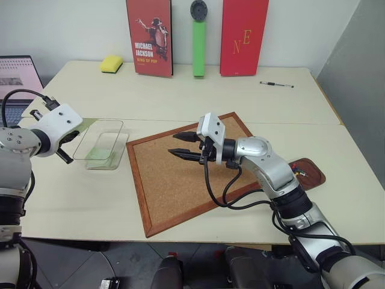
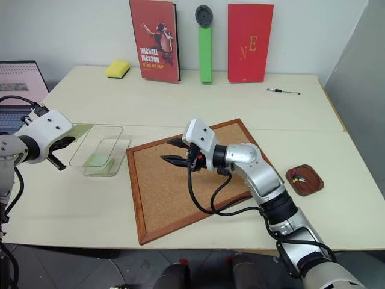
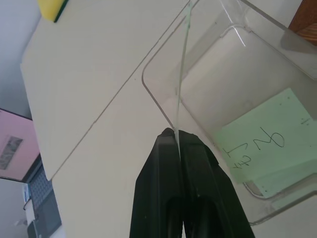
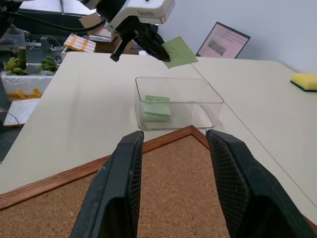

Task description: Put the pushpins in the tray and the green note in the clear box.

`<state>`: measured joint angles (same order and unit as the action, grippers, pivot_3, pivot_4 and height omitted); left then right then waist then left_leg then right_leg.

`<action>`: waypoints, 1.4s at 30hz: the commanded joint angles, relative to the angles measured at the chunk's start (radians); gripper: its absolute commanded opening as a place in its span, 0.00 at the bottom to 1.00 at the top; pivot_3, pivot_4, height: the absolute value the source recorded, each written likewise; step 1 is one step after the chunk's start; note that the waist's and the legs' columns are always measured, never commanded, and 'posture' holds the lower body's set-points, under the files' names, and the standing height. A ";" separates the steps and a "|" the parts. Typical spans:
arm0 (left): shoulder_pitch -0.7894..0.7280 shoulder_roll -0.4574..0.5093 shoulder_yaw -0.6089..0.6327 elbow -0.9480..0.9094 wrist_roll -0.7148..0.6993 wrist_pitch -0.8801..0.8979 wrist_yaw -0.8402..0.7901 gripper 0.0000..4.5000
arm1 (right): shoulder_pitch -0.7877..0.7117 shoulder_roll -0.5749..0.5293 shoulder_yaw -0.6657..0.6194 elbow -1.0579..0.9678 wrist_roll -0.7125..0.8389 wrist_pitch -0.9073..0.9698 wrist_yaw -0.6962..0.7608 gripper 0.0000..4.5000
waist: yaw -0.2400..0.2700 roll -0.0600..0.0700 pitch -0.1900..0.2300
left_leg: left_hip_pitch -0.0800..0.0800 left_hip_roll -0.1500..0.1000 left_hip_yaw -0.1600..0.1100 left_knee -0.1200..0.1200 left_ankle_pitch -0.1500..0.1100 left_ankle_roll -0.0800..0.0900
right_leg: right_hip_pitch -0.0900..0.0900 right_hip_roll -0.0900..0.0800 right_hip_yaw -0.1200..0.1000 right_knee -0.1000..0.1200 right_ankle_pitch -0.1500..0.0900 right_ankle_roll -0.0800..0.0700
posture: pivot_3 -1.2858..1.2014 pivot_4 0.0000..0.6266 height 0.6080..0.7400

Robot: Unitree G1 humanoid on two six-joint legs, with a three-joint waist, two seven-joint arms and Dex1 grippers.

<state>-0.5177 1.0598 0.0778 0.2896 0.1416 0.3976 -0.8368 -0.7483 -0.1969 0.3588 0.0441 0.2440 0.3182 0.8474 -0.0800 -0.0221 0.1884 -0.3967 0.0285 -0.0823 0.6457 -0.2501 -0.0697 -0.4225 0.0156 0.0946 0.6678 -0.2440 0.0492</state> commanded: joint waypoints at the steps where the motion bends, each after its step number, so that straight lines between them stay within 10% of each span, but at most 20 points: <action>1: -0.014 -0.003 0.022 -0.008 -0.032 0.028 -0.005 0.00 | -0.027 0.015 0.002 -0.021 -0.013 -0.019 0.013 0.47 | -0.001 0.000 0.000 | 0.000 0.000 0.000 0.000 0.000 0.000 | 0.000 0.000 0.000 0.001 0.000 0.000 | 0.52 0.24 1.00; 11: -0.080 -0.008 -0.045 0.055 -0.009 0.015 0.005 0.17 | -0.021 0.033 -0.008 -0.034 -0.028 -0.006 0.003 0.47 | -0.004 0.000 0.000 | 0.004 0.000 0.000 0.001 0.000 0.000 | -0.002 0.001 0.001 0.011 -0.002 -0.002 | 0.52 0.24 1.00; 30: -0.124 -0.012 -0.090 0.071 -0.018 0.032 -0.053 0.99 | -0.014 0.029 -0.018 -0.062 -0.024 0.020 -0.010 0.47 | -0.004 0.000 0.000 | 0.004 0.000 0.000 0.001 0.000 0.000 | -0.002 0.001 0.001 0.012 -0.002 -0.003 | 0.52 0.24 1.00; 42: -0.096 -0.121 0.083 -0.146 -0.254 0.057 -0.054 0.99 | 0.148 -0.015 -0.184 -0.268 0.027 0.148 -0.180 0.47 | -0.002 -0.001 0.000 | 0.003 0.000 0.000 0.001 0.000 0.000 | -0.002 0.000 0.001 0.011 -0.002 -0.003 | 0.52 0.24 1.00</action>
<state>-0.6393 0.9571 0.1435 0.2228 -0.0724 0.4879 -0.8685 -0.6390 -0.1897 0.2407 -0.1509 0.2615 0.4367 0.7163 -0.0819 -0.0231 0.1881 -0.3936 0.0280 -0.0821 0.6461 -0.2500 -0.0700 -0.4245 0.0156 0.0957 0.6785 -0.2463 0.0460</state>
